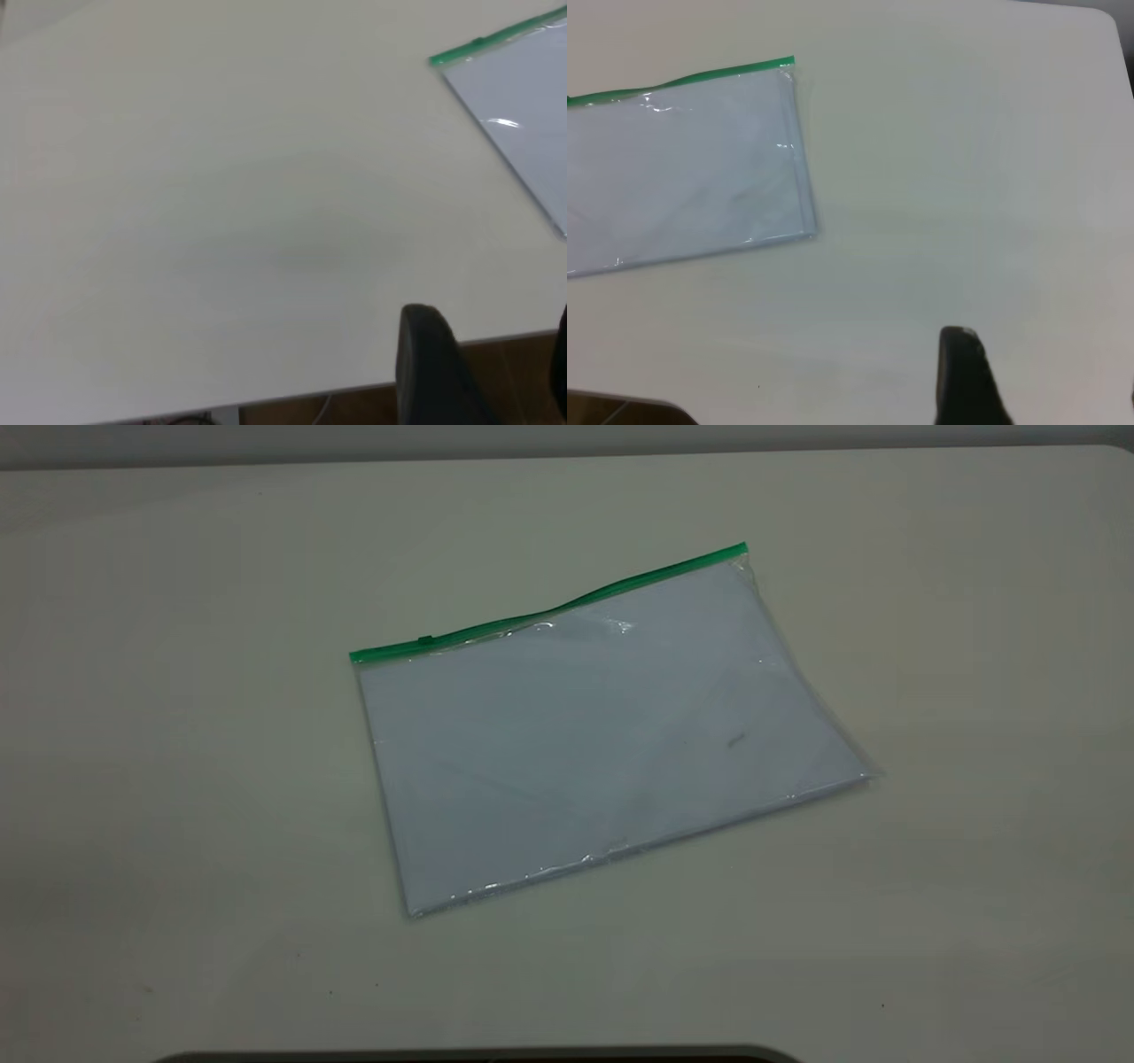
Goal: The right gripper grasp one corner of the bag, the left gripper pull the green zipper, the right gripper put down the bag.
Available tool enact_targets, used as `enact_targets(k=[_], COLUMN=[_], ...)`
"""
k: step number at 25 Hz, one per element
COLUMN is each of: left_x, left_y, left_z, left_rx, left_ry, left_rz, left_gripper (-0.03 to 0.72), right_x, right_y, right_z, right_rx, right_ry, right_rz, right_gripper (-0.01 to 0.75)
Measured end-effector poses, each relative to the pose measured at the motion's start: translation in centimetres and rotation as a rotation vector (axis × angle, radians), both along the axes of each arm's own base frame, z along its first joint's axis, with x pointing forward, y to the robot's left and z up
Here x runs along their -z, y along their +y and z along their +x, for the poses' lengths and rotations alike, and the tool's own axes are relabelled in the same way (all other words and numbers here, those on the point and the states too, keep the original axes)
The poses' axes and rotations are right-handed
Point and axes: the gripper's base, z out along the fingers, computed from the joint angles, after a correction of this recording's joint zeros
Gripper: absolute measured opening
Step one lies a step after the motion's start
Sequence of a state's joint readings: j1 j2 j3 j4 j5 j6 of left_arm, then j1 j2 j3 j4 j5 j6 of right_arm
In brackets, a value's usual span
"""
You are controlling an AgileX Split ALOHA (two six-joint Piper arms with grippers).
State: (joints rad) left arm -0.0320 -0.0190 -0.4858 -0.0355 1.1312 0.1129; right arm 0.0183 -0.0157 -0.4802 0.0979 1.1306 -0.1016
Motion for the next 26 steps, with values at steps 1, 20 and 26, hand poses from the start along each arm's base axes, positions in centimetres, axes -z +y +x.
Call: enact_targets(k=[1,20,26], left_x=[0.0,0.0,0.0], left_y=[0.02,0.03,0.03], left_z=[0.0,0.0,0.0], left_rx=[0.01,0.02,0.02], left_ry=[0.0,0.0,0.0], left_rz=[0.0,0.001,0.001], left_gripper=[0.387,0.387,0.387], right_x=[0.0,0.0,0.0], right_y=[0.0,0.0,0.0], right_z=[0.0,0.0,0.0], right_rx=[0.0,0.0,0.0], right_ry=[0.0,0.0,0.0], right_rz=[0.0,0.0,0.0], right_gripper=[0.481,0.481,0.481])
